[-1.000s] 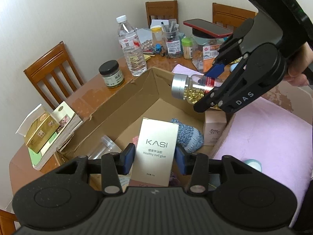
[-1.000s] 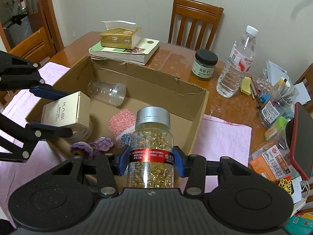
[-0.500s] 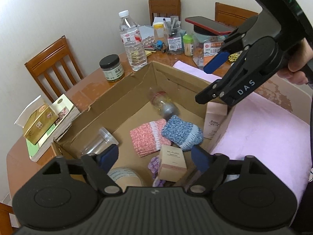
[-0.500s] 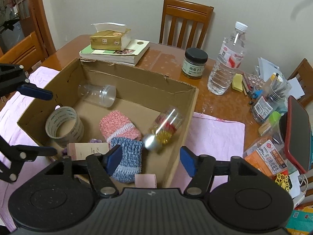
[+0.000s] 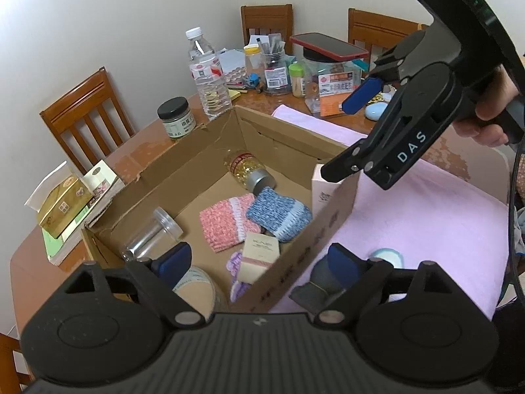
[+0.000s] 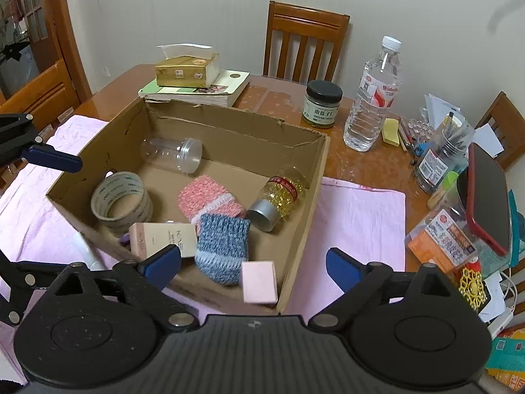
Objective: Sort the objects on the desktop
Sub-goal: 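Move the left tool to the toy car while the right tool reaches the blue round container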
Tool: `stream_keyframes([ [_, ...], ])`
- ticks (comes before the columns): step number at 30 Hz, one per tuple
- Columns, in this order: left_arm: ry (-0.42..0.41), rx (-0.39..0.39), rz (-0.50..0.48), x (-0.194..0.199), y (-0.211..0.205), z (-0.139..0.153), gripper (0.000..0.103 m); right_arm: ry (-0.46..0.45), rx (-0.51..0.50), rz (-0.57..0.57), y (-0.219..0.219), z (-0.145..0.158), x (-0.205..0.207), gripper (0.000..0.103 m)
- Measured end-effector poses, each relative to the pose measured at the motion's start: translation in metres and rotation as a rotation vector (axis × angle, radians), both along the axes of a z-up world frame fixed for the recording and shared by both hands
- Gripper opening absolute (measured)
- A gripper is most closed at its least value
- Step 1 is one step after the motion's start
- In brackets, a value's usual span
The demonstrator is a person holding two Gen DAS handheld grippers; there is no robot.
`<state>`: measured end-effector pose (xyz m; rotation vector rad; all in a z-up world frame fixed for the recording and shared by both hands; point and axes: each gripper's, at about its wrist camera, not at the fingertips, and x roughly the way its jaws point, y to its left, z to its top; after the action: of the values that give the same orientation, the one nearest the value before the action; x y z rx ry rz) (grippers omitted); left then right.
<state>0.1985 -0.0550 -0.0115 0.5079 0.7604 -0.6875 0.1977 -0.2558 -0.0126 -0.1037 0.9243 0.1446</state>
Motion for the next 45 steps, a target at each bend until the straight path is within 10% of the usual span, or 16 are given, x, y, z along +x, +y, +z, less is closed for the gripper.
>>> stream_keyframes([
  [45,0.129,0.103,-0.091,-0.047,0.005,-0.077,0.082,0.164,-0.043,0.185,0.028,-0.07,-0.077,0.1],
])
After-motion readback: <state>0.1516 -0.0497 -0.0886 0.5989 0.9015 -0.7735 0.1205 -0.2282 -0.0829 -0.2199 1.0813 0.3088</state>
